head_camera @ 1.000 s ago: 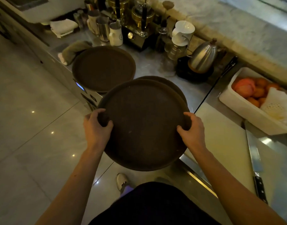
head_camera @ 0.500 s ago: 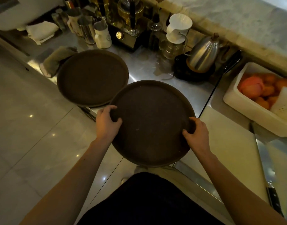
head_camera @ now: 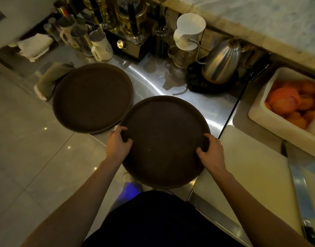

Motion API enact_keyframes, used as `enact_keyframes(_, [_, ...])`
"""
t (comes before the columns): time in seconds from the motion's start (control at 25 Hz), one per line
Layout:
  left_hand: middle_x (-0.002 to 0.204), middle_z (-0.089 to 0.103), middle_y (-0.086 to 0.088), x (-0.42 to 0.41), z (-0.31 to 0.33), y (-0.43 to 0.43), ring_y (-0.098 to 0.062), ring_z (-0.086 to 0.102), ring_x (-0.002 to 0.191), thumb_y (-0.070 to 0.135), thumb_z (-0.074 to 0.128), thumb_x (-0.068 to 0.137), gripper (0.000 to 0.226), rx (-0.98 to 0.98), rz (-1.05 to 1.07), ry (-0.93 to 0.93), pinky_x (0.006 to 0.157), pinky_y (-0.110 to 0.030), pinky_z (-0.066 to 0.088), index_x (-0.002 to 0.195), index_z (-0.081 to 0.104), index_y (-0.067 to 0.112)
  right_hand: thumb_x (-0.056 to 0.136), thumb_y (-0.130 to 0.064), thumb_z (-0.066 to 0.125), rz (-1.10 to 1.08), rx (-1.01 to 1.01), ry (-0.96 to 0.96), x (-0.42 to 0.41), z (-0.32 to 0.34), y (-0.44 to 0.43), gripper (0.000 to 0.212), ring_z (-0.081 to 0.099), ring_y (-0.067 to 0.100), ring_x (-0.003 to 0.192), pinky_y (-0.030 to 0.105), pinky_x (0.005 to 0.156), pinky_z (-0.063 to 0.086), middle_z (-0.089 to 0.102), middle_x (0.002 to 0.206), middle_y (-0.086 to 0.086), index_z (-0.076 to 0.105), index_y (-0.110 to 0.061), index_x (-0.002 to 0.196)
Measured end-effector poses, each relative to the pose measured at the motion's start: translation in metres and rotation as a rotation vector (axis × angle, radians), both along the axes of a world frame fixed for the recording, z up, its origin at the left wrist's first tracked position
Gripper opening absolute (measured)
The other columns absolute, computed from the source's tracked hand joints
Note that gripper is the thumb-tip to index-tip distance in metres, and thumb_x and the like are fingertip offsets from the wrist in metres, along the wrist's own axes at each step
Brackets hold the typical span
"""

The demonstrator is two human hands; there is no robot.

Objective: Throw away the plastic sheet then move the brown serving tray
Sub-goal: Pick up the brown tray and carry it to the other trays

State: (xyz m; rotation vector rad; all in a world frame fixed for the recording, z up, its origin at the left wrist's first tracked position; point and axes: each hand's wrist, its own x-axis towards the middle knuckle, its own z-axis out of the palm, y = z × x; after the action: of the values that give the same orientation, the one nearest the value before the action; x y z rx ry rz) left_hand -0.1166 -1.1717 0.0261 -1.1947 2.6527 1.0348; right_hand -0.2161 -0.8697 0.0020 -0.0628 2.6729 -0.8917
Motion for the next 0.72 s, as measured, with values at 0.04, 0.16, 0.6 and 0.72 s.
enact_keyframes(0.04, [0.126,0.058,-0.011,-0.003,-0.002,-0.001,-0.015,0.058,0.09,0.016,0.068,0.081,0.045,0.008,-0.008,-0.005,0.08,-0.025,0.042,0.124,0.055,0.019,0.078,-0.025,0.066,-0.001,0.005,-0.013,-0.002,-0.001,-0.001,0.063,0.049,0.031,0.121,0.046,0.101,0.045,0.051,0.135,0.012,0.046,-0.016,0.137])
enact_keyframes(0.16, [0.124,0.059,-0.01,-0.011,-0.01,-0.006,-0.01,0.053,0.084,0.016,0.067,0.082,0.044,0.034,-0.024,-0.053,0.078,-0.025,0.042,0.124,0.055,0.02,0.078,-0.025,0.067,-0.029,0.015,-0.038,-0.004,-0.003,-0.004,0.065,0.049,0.033,0.121,0.046,0.102,0.045,0.049,0.137,0.013,0.044,-0.013,0.138])
enact_keyframes(0.6, [0.129,0.056,-0.01,-0.007,-0.014,-0.005,-0.023,0.057,0.111,0.018,0.064,0.083,0.042,0.039,-0.003,-0.014,0.092,-0.036,0.05,0.125,0.055,0.02,0.079,-0.026,0.065,-0.061,0.038,-0.072,-0.001,0.0,-0.013,0.066,0.049,0.034,0.121,0.049,0.101,0.045,0.05,0.137,0.013,0.042,-0.014,0.139])
enact_keyframes(0.72, [0.131,0.055,-0.009,-0.004,-0.012,-0.006,-0.028,0.056,0.116,0.019,0.065,0.084,0.044,0.036,0.008,-0.042,0.095,-0.045,0.051,0.126,0.054,0.021,0.078,-0.028,0.065,-0.042,0.048,-0.096,0.002,0.001,-0.016,0.067,0.051,0.033,0.119,0.049,0.1,0.046,0.052,0.135,0.011,0.042,-0.014,0.139])
